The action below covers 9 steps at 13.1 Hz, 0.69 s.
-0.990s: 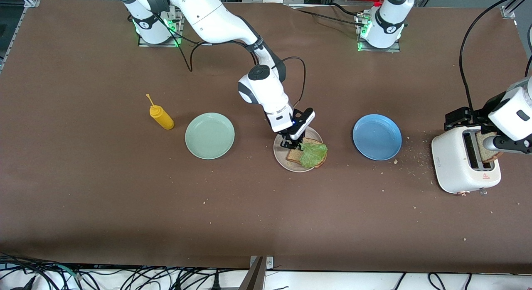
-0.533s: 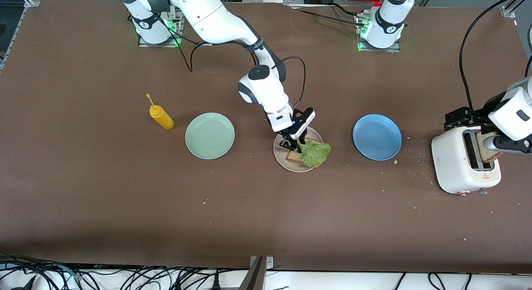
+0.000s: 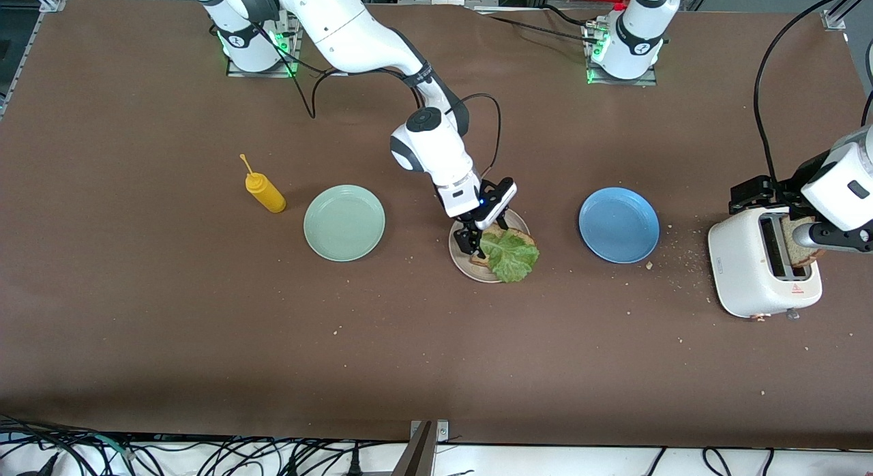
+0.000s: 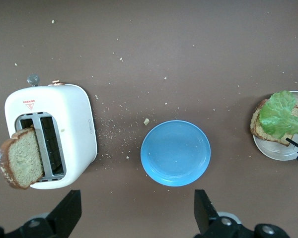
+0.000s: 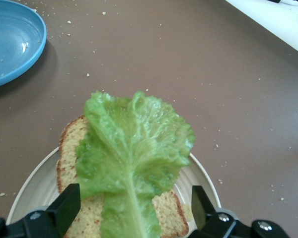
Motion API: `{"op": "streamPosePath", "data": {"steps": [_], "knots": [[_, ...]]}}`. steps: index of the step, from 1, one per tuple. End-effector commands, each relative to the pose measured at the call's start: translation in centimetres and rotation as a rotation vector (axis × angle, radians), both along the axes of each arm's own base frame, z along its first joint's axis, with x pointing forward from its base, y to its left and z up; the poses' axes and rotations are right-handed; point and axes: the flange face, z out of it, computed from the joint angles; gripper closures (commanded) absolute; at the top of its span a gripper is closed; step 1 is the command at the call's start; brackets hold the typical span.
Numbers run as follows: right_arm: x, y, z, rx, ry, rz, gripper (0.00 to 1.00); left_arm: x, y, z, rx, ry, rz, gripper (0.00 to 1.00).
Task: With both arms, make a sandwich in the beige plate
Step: 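Open the right gripper to release the lettuce onto the bread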
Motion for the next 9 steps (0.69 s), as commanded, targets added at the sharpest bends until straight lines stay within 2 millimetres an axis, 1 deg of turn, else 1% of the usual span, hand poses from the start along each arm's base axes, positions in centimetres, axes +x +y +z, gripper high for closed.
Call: {"op": "streamPosePath", "data": {"steps": [1, 2, 3, 4, 6, 7, 8, 9], "knots": [[0.9, -0.2, 2.1, 0.010, 0.003, -0.026, 0.01, -0.3, 0.2, 0.7, 0.019, 0.002, 0.003, 0.00], [1.5, -0.7, 3.8, -0.015, 0.030, -0.037, 0.01, -0.3, 0.4, 0.7, 0.019, 0.002, 0.005, 0.00], [2.3, -1.6, 6.1, -0.051, 0.073, -0.056, 0.01, -0.3, 0.8, 0.8, 0.019, 0.001, 0.009, 0.00], [2.8, -2.3, 8.4, -0.090, 0.121, -0.071, 0.01, -0.3, 1.6, 0.8, 0.015, 0.001, 0.022, 0.00], [4.0, -4.6, 13.4, -0.137, 0.200, -0.111, 0.01, -0.3, 2.6, 0.6, 0.014, 0.004, 0.029, 0.00], [4.6, -6.2, 15.8, -0.156, 0.242, -0.134, 0.01, -0.3, 3.2, 0.4, 0.016, 0.008, 0.038, 0.00], [5.3, -8.3, 18.4, -0.174, 0.292, -0.164, 0.01, -0.3, 3.7, 0.2, 0.016, 0.012, 0.047, 0.00], [6.3, -10.8, 20.4, -0.197, 0.341, -0.197, 0.01, -0.3, 4.5, -0.1, 0.016, 0.018, 0.060, 0.00]]}}
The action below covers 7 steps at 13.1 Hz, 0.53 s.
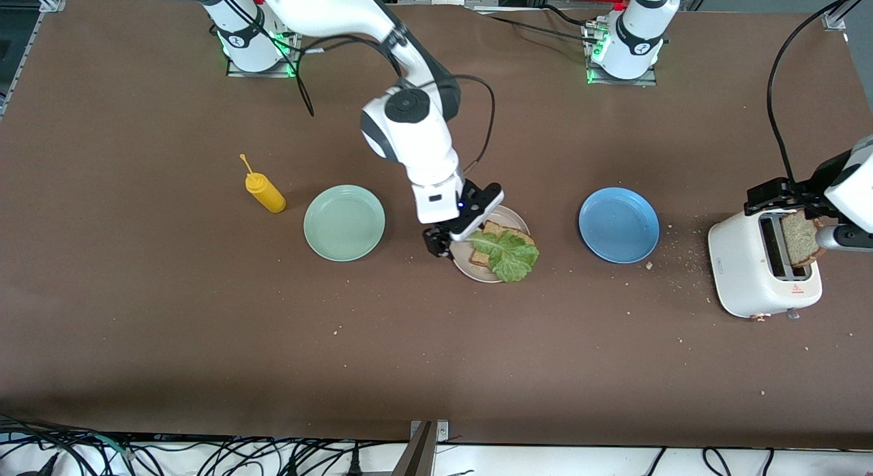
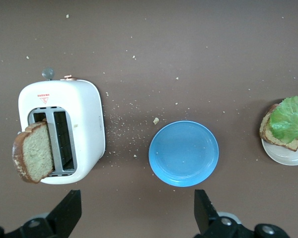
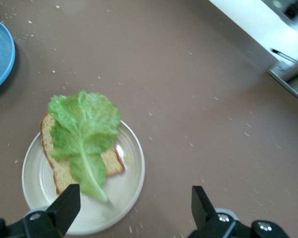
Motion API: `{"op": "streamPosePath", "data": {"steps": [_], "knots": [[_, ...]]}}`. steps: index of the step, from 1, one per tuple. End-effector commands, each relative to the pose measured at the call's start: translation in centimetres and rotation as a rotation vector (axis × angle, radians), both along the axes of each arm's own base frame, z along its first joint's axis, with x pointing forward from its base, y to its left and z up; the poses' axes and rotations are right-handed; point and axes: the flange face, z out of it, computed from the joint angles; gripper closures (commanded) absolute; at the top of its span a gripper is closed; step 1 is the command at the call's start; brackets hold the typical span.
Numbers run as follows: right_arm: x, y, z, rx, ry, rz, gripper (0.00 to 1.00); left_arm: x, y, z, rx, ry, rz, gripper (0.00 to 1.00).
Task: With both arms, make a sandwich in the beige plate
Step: 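Withdraw the right gripper while the left gripper lowers onto the toaster bread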
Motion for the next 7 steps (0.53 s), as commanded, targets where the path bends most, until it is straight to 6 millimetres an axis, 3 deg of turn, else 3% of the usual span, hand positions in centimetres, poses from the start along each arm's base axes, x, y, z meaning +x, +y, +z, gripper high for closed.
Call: {"op": "streamPosePath", "data": {"steps": [1, 4, 6, 7], "knots": [[1.7, -7.0, 5.9, -0.045, 0.130, -0.095, 0.01, -0.3, 1.4, 0.0, 0.015, 0.014, 0.009, 0.00], [4.4, -16.8, 10.8, -0.093, 0.244, -0.220, 0.01, -0.1, 2.1, -0.4, 0.027, 0.021, 0.019, 0.00], [5.9, -23.7, 11.8, -0.142, 0.329, -0.310, 0.01, 0.1, 5.5, -1.1, 0.023, 0.015, 0.069, 0.00], [6.1, -26.1, 12.1, -0.163, 0.364, -0.348, 0.01, 0.5, 6.7, -1.8, 0.022, 0.006, 0.087, 0.00]]}}
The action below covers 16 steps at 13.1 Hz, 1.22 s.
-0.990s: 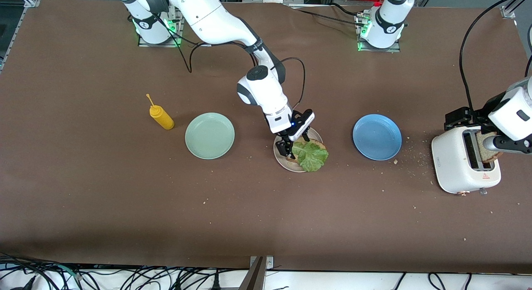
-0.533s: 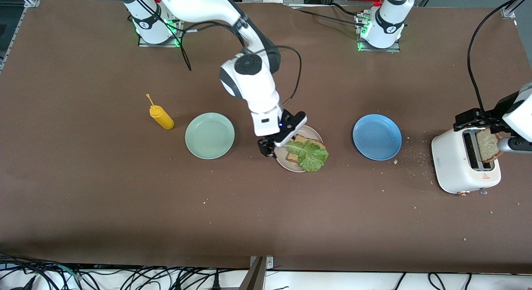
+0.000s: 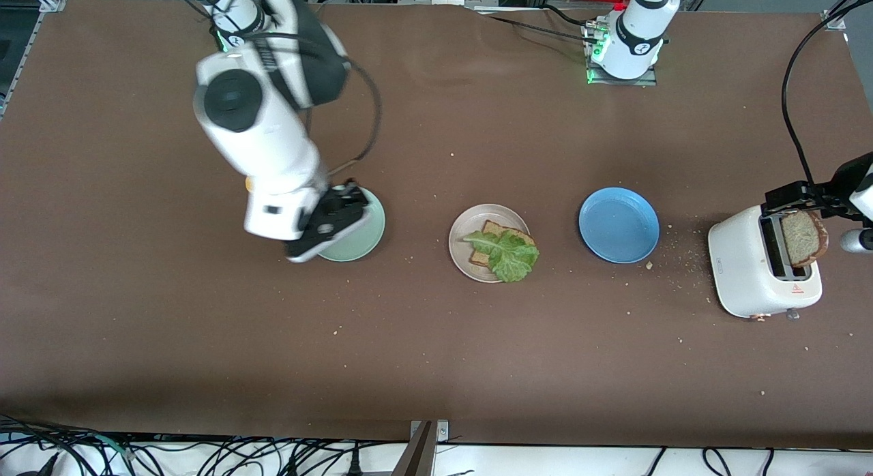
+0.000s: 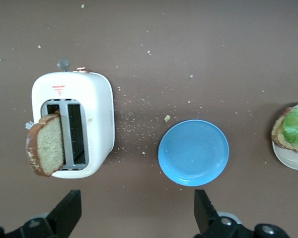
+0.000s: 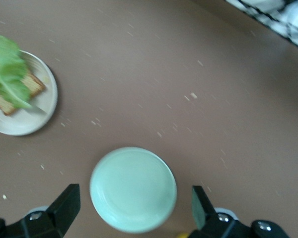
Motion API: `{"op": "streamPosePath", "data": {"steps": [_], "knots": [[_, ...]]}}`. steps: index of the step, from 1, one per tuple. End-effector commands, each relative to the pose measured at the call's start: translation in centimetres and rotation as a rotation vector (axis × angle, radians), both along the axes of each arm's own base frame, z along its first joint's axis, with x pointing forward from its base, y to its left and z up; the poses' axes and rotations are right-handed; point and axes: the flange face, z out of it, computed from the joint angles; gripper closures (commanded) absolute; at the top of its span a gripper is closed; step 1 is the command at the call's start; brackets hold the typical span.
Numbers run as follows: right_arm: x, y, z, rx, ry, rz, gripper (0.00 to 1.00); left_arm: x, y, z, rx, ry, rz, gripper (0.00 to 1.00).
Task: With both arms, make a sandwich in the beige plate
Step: 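Withdraw the right gripper while the left gripper lowers onto the toaster bread, then grasp the bread slice in the toaster with the left gripper and lift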
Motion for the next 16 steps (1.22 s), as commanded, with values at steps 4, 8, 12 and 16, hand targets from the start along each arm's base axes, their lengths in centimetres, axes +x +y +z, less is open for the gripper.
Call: {"op": "streamPosePath", "data": {"steps": [4, 8, 12, 16], "knots": [[1.3, -15.4, 0.8, -0.111, 0.169, -0.248, 0.01, 1.3, 10.1, -3.1, 0.015, -0.075, -0.027, 0.00], [1.3, -21.8, 0.9, -0.155, 0.219, -0.370, 0.01, 2.3, 14.3, -9.8, -0.018, -0.053, -0.094, 0.00], [1.4, -25.1, -1.3, -0.164, 0.251, -0.416, 0.01, 1.1, 18.0, -15.5, -0.045, 0.012, -0.126, 0.00], [1.6, -24.8, -1.4, -0.161, 0.241, -0.411, 0.01, 0.1, 19.2, -18.2, -0.066, 0.056, -0.091, 0.06]]}}
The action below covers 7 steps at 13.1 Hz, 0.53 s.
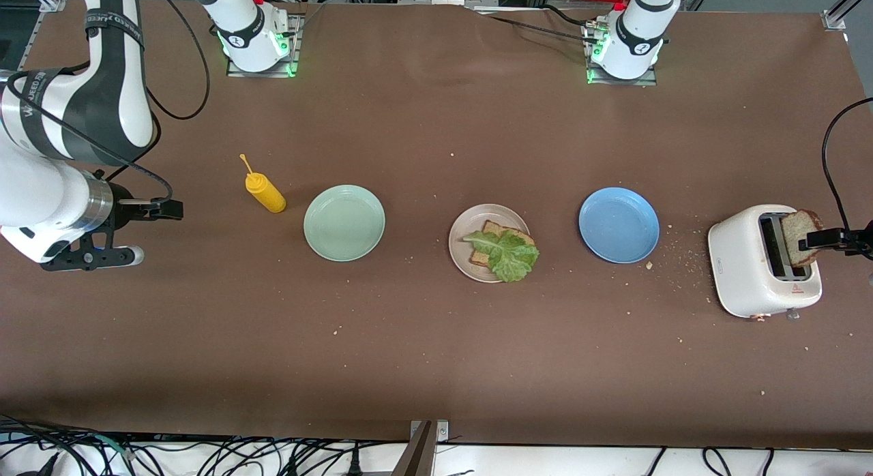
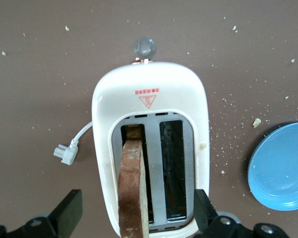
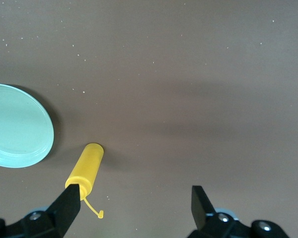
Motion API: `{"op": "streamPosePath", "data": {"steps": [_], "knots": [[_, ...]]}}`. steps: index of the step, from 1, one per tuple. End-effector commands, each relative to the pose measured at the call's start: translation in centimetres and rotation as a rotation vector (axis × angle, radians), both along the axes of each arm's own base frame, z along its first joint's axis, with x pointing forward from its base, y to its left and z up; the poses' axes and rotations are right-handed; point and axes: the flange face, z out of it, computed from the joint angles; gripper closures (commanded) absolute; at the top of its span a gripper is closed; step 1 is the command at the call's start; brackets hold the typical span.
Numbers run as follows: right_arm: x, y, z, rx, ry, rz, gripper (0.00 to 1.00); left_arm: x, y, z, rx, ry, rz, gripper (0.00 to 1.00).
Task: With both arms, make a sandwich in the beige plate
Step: 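Grasp the bread slice in the toaster with the left gripper and lift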
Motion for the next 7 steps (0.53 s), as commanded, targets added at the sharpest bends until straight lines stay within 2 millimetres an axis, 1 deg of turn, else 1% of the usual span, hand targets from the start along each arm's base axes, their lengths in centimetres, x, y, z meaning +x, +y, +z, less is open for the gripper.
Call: {"op": "streamPosePath", "data": {"steps": [1, 2, 3, 4, 5, 6, 7], "knots": [[-0.2, 0.2, 0.1, 0.019, -0.008, -0.003, 0.01, -1.1, 0.9, -1.3, 0.003, 0.026, -0.005, 0.19], [-0.2, 0.1, 0.1, 0.019, -0.008, -0.005, 0.01, -1.5, 1.0, -1.9, -0.003, 0.041, -0.001, 0.48], [-0.2, 0.2, 0.1, 0.019, -0.009, -0.003, 0.01, -1.7, 1.2, -2.1, -0.008, 0.048, 0.006, 0.82], [0.0, 0.2, -0.2, 0.016, -0.010, -0.003, 0.01, -2.0, 1.7, -2.0, -0.013, 0.050, -0.004, 1.00], [0.0, 0.1, -0.3, 0.016, -0.011, -0.004, 0.01, -1.4, -0.2, -2.2, -0.004, 0.067, -0.058, 1.00], [0.0, 0.3, -0.3, 0.029, -0.012, -0.006, 0.01, -1.4, -0.9, -2.2, 0.015, 0.101, -0.054, 1.00], [0.1, 0.5, -0.5, 0.054, -0.013, -0.013, 0.01, -1.4, -1.0, -2.0, 0.021, 0.103, -0.019, 1.00]]}}
